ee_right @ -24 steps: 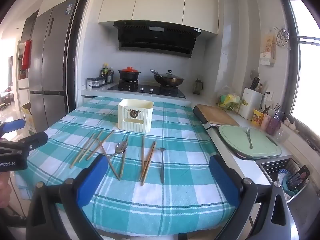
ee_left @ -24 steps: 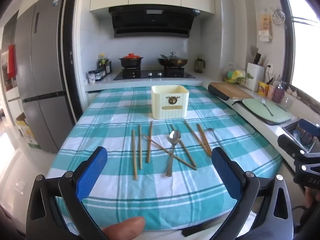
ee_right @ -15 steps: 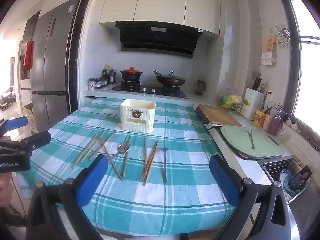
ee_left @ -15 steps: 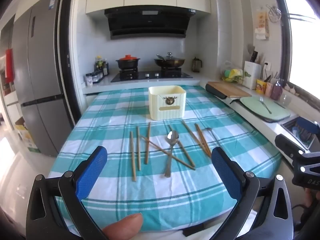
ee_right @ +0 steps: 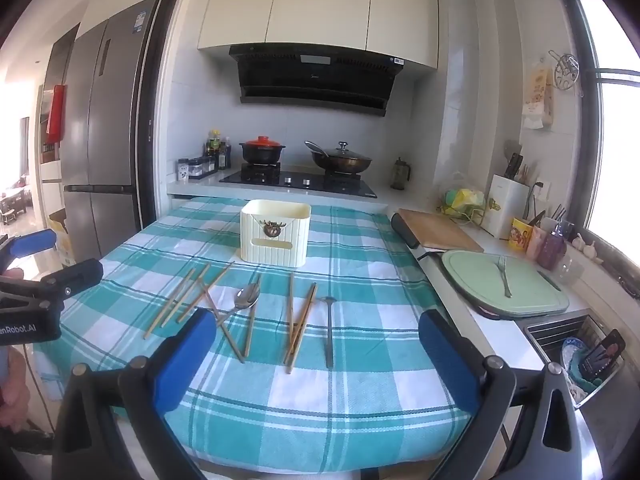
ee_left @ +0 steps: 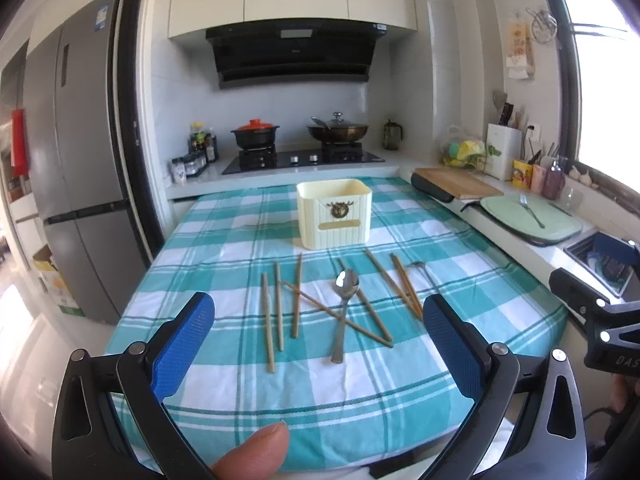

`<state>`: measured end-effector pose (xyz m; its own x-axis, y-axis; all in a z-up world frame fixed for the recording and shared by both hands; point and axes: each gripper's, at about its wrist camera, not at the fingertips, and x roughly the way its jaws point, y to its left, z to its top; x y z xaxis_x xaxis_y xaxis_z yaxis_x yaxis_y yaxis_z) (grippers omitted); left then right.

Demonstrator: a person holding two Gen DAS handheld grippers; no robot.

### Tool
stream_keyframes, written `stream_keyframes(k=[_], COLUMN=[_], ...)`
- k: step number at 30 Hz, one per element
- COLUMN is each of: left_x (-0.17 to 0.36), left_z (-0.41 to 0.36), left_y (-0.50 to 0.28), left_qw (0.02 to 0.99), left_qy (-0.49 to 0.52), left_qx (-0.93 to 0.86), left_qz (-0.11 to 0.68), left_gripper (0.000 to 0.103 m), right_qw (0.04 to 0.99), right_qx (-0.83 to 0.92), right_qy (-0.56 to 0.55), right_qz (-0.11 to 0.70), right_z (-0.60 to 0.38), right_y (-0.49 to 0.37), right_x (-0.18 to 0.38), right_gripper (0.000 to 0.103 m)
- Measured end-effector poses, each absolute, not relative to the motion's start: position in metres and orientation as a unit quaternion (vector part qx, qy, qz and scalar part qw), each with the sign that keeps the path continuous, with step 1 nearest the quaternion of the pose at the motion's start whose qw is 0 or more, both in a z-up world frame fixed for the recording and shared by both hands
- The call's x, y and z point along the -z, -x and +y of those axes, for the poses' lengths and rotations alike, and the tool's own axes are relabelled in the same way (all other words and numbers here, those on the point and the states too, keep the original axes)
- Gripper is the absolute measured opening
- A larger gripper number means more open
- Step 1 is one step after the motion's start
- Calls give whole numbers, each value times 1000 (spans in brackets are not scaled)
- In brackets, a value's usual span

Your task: Organize utensils

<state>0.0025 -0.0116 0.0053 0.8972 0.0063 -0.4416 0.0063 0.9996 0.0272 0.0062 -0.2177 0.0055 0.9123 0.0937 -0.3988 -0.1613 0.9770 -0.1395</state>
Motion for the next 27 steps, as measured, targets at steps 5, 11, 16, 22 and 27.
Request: stream_keyframes(k=[5, 11, 16, 22, 27], left_x=[-3, -4, -4, -2, -2], left_z=[-12, -4, -3, -7, -3], left_y=[-5, -4, -7, -9, -10], left_qw=[971, 973, 973, 973, 974], left_qy=[-11, 4, 4, -6, 1], left_qx=[1, -20, -29, -24, -22], left_qz=[238, 228, 230, 229, 228], left_gripper=[103, 103, 103, 103, 103], right_qw=[974, 975, 975, 975, 975], right_qx=[-63, -62, -59, -48, -49], right_qy=[77, 71, 72, 76, 74], right_qz=[202, 200, 200, 203, 203], right_z=[-223, -225, -226, -225, -227], right_y=[-13, -13, -12, -16, -17], right_x=[-3, -4, -3, -2, -2], right_gripper=[103, 103, 103, 103, 103])
